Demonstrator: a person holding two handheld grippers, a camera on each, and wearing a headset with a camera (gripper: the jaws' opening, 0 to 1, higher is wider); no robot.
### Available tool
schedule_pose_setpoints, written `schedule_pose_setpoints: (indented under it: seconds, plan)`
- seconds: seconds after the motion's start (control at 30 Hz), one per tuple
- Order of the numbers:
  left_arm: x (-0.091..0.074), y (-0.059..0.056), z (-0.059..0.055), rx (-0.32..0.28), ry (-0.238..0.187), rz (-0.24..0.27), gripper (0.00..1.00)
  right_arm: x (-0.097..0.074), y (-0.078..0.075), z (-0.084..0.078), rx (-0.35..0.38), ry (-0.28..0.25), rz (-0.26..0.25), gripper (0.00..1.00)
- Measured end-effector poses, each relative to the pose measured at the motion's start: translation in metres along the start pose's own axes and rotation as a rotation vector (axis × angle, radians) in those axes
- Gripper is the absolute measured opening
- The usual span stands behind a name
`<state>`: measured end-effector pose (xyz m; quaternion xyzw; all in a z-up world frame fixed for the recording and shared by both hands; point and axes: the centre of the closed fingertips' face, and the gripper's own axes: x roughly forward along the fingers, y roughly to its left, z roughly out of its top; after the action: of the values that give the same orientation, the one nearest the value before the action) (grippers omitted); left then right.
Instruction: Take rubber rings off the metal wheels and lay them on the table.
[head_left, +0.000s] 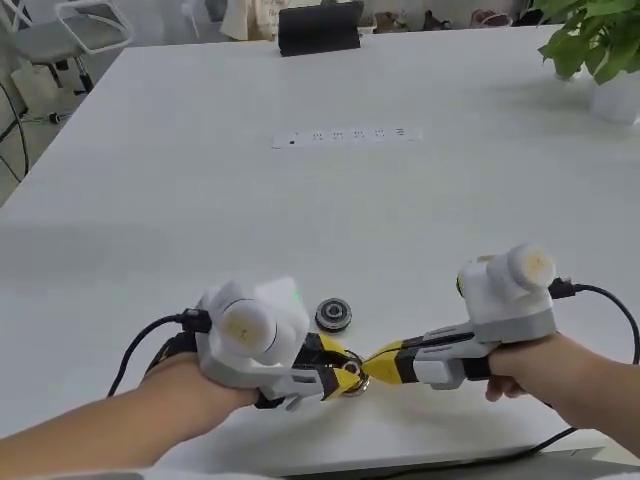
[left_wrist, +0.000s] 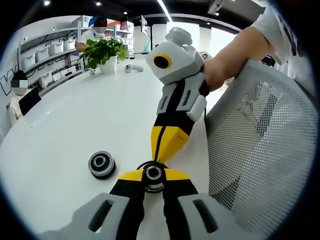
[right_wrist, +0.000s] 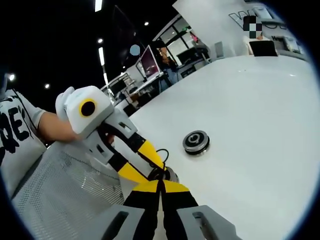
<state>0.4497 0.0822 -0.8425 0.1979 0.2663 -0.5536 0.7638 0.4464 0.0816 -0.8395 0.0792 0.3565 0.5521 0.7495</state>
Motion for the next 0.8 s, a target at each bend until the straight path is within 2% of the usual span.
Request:
schedule_pose_setpoints:
  seconds: [0.1, 0.3, 0.5, 0.67, 0.8]
  plan:
    - [0.0, -0.002, 0.001, -0.044, -0.002, -0.013, 0.11, 0.0, 0.0, 0.0, -0.002, 0.003, 0.0, 0.0]
    - [-0.003, -0.005, 0.001, -0.033, 0.01, -0.019, 0.14, -0.001, 0.001, -0.001, -0.004, 0.003, 0.0, 0.0]
    - [-0.012, -0.003, 0.008, -0.063, -0.013, -0.021, 0.14, -0.001, 0.003, 0.0, -0.005, 0.0, 0.003, 0.0]
    - [-0.017, -0.005, 0.008, -0.052, -0.009, -0.019, 0.22, -0.002, 0.004, -0.001, -0.004, -0.001, 0.006, 0.0]
    - [-0.024, -0.008, 0.011, -0.045, -0.014, -0.026, 0.24, -0.003, 0.006, 0.0, -0.003, -0.003, 0.011, 0.0]
